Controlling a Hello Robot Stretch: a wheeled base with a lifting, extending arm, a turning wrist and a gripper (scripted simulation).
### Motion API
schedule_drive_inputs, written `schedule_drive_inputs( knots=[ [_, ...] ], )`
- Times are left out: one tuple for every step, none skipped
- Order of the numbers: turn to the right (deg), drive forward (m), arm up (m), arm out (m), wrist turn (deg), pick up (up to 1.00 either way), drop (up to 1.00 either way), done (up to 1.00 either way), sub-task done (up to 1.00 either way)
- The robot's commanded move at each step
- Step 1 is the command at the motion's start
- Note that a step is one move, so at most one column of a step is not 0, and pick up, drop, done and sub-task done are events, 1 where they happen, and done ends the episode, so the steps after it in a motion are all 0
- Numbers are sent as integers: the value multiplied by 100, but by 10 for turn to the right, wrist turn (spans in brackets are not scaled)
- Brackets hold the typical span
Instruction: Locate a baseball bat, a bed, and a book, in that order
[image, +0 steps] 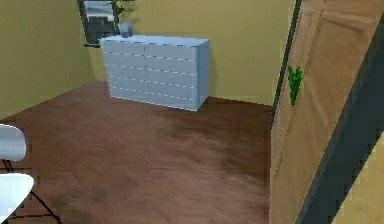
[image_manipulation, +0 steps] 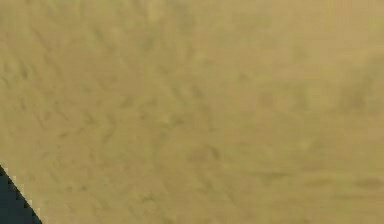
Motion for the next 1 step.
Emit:
schedule_drive_inputs(
  knots=[
    [0,50,0,0,0,0,0,0,0]
  ],
)
